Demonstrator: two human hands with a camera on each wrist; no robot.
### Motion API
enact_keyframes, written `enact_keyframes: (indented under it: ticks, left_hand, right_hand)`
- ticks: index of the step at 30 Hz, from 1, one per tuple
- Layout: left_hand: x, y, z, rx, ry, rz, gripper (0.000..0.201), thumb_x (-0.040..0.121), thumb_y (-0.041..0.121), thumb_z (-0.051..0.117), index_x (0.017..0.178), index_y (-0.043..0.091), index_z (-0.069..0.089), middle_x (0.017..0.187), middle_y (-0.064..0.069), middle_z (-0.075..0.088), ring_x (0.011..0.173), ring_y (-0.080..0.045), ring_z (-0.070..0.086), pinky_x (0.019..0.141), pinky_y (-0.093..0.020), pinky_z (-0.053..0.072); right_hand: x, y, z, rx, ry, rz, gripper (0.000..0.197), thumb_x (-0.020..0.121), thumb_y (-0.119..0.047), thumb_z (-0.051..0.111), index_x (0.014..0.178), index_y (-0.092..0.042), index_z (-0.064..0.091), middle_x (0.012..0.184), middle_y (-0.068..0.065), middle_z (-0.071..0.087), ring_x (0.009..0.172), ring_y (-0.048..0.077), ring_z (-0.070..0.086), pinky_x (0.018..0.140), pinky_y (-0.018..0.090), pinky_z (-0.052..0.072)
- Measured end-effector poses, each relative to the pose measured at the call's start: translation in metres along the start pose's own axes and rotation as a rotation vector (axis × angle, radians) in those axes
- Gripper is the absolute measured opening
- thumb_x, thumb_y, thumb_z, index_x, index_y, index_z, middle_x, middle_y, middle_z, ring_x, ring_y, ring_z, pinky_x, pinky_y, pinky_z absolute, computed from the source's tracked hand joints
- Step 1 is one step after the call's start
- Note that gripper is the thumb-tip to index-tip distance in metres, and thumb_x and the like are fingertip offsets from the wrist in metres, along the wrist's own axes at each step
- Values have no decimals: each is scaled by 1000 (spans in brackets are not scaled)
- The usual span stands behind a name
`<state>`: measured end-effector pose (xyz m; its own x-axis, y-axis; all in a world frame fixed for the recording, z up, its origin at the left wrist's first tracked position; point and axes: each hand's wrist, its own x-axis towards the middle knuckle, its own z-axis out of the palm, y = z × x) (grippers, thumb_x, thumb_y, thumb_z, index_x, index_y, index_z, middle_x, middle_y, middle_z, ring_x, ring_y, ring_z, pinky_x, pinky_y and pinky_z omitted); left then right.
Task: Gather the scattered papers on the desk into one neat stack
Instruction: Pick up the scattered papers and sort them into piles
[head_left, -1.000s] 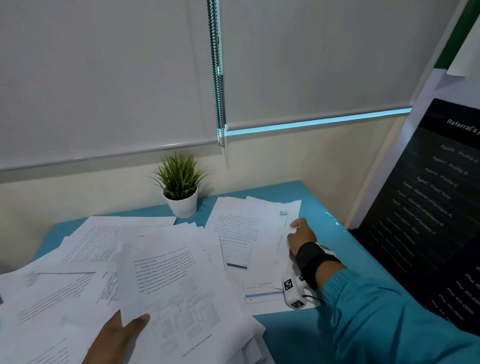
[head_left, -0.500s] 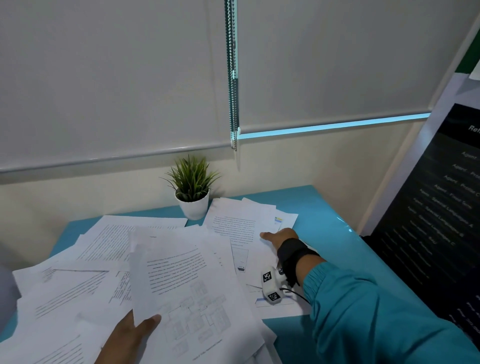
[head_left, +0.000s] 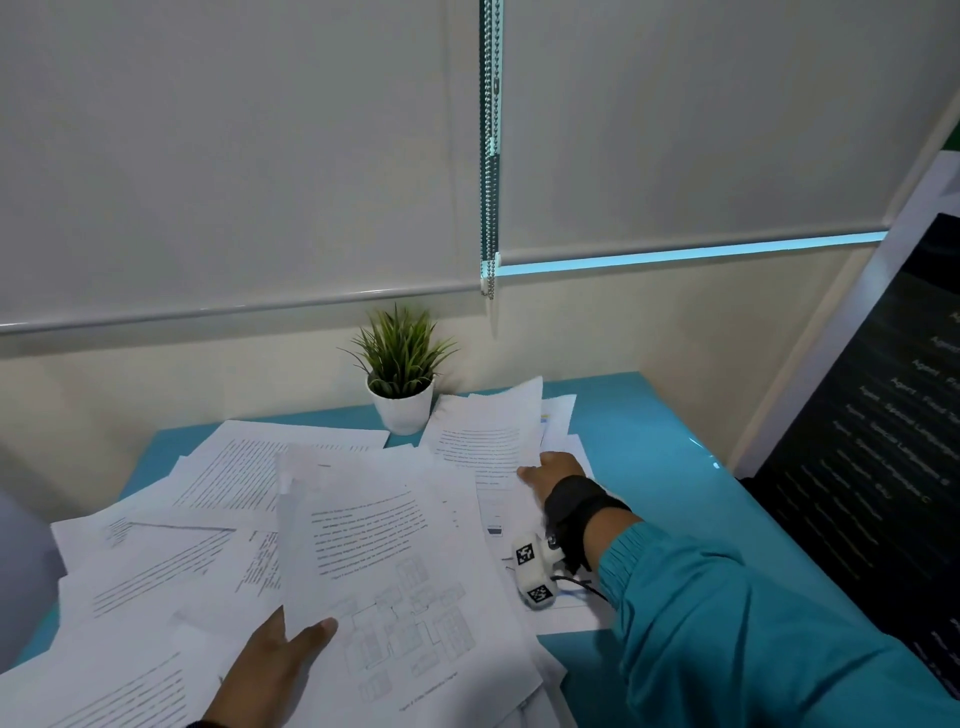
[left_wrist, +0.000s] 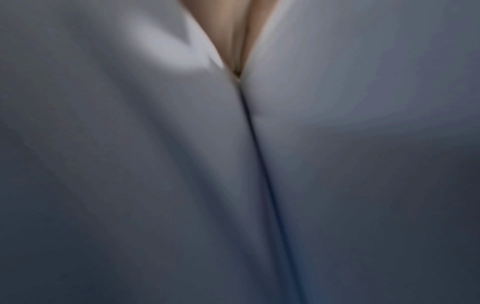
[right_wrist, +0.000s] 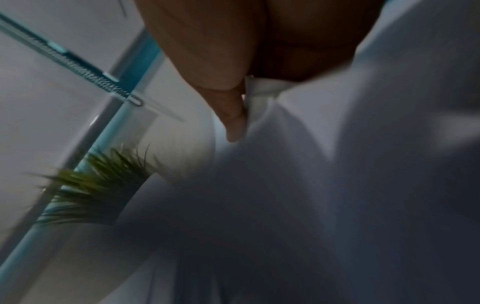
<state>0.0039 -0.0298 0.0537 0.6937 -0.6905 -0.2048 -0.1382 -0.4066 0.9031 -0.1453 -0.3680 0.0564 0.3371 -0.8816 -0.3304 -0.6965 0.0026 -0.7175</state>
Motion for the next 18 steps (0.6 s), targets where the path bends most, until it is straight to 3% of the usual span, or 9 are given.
enact_keyframes:
  ticks: [2, 4, 6, 9, 11, 12, 14, 15, 18]
  left_hand:
    - [-1, 0, 0, -25, -3, 1, 55, 84, 20, 69, 136, 12, 52, 121, -1, 59, 112, -19, 49, 99, -28, 31]
    - [0, -3, -1, -43, -2, 14, 55, 77, 26, 68, 130, 18, 54, 118, 1, 62, 113, -21, 54, 97, -29, 34]
    - [3, -8, -1, -110, -16, -17, 46, 83, 19, 70, 127, 15, 57, 117, 2, 66, 109, -20, 60, 94, -30, 40]
    - [3, -12, 1, -171, -27, -9, 43, 84, 17, 68, 126, 13, 59, 117, 4, 68, 105, -10, 62, 84, -22, 46]
    - [2, -12, 2, -209, -43, -15, 38, 84, 14, 68, 122, 14, 60, 115, 5, 69, 106, -11, 63, 82, -21, 47]
    - [3, -13, 1, -212, -36, -17, 42, 81, 19, 68, 122, 14, 61, 115, 5, 70, 109, -15, 63, 88, -26, 48]
    - [4, -17, -1, -179, -31, 1, 53, 73, 30, 64, 125, 17, 61, 119, 7, 69, 115, -18, 62, 101, -37, 45]
    - [5, -19, -2, -171, -41, 18, 56, 72, 32, 64, 126, 19, 60, 120, 7, 68, 116, -19, 61, 104, -39, 43]
    - [1, -15, 0, -172, -45, 42, 48, 80, 24, 66, 127, 17, 59, 119, 4, 68, 118, -22, 60, 101, -34, 42]
  right_hand:
    - [-7, 3, -9, -17, 84, -80, 16, 90, -24, 60, 79, -13, 62, 93, 6, 66, 101, 28, 61, 73, 20, 39]
    - [-17, 7, -26, -32, 186, -175, 18, 92, -25, 59, 90, -8, 65, 105, 12, 66, 108, 29, 59, 78, 23, 39]
    - [-33, 6, -48, 27, 292, -296, 26, 92, -27, 60, 104, -4, 64, 115, 12, 66, 107, 27, 60, 79, 21, 39]
    - [-71, 1, -79, 286, 356, -436, 11, 87, -21, 67, 85, -11, 64, 92, 0, 70, 84, 16, 61, 65, 12, 40]
    - [-91, 2, -94, 531, 308, -483, 4, 87, -16, 67, 88, -12, 67, 86, -9, 71, 79, 9, 64, 65, 8, 46]
    - [-99, 2, -99, 615, 288, -498, 3, 88, -14, 66, 91, -13, 68, 84, -14, 72, 78, 5, 65, 66, 8, 48]
    - [-107, 5, -107, 740, 313, -521, 7, 90, -12, 64, 94, -16, 68, 84, -17, 73, 79, 0, 66, 71, 13, 51]
    - [-110, 4, -113, 778, 345, -522, 7, 89, -14, 64, 95, -17, 68, 88, -14, 74, 84, 4, 68, 77, 19, 52]
    - [-118, 2, -130, 814, 345, -542, 8, 87, -15, 67, 95, -18, 69, 98, -4, 73, 93, 16, 68, 84, 28, 53]
